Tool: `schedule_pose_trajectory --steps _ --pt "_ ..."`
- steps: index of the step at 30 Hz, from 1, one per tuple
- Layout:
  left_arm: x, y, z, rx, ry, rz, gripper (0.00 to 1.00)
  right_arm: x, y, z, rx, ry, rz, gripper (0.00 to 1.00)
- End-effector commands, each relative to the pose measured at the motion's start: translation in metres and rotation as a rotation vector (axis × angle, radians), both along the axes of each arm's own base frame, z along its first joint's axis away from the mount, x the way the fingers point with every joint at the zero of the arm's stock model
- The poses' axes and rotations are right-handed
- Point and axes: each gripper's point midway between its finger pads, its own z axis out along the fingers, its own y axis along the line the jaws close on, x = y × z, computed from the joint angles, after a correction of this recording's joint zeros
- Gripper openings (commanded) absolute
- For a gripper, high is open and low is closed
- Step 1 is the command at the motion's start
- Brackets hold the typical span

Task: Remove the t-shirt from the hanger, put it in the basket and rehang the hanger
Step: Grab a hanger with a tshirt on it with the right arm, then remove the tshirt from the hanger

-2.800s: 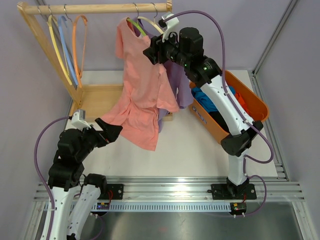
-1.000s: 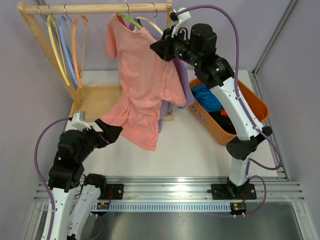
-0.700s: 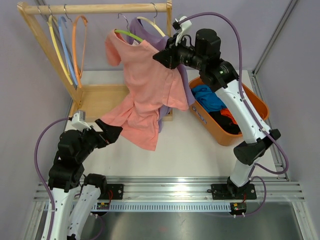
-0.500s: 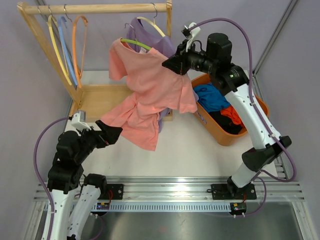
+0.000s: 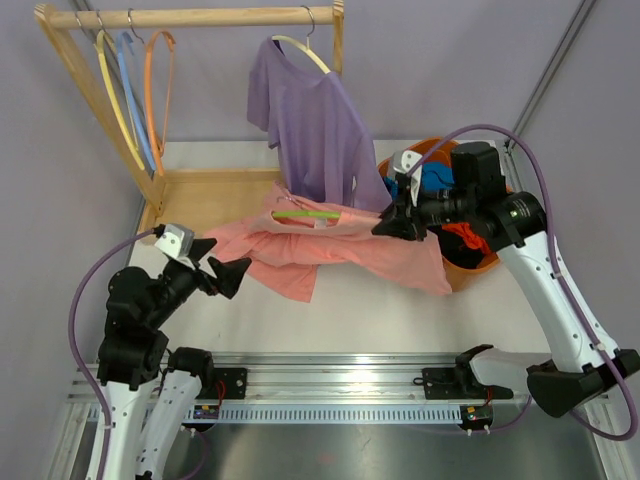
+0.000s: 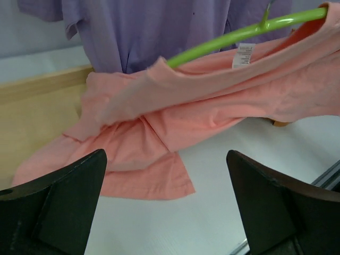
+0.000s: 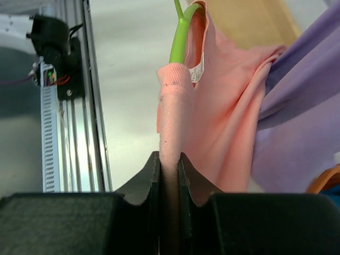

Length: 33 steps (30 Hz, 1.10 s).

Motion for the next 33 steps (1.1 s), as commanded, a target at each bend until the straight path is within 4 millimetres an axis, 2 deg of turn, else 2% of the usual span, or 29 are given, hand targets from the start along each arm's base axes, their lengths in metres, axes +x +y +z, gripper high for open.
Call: schedule_pose_trajectory --steps 1,4,8,15,25,29,32,33 --pt "0.005 -0.010 0.003 0.181 -0.214 -0.126 0.99 -0.042 -0.011 -0.013 -0.023 -0.047 0.157 0.00" --pt "0.009 -0.018 -0.013 0.266 -0.231 -0.219 0.99 -0.060 -0.017 -0.019 -0.025 -0.038 0.183 0.00" --pt "0.015 -0.036 -0.020 0.285 -0.226 -0.363 0.99 -0.070 -0.018 -0.018 -0.016 -0.030 0.204 0.00" --pt "0.024 -0.050 -0.029 0.314 -0.205 -0.488 0.99 -0.072 -0.013 -0.009 0.021 -0.017 0.229 0.00" --pt "0.031 -0.059 -0.047 0.362 -0.193 -0.534 0.95 -0.069 -0.004 0.002 0.055 0.036 0.270 0.00" --pt "0.031 -0.062 -0.050 0.364 -0.193 -0.548 0.83 -0.069 -0.002 0.005 0.069 0.054 0.279 0.00" --pt "0.030 -0.063 -0.049 0.353 -0.194 -0.550 0.67 -0.070 -0.001 0.006 0.076 0.074 0.284 0.00" --pt "0.030 -0.064 -0.048 0.346 -0.201 -0.555 0.58 -0.070 -0.001 0.006 0.079 0.076 0.285 0.00"
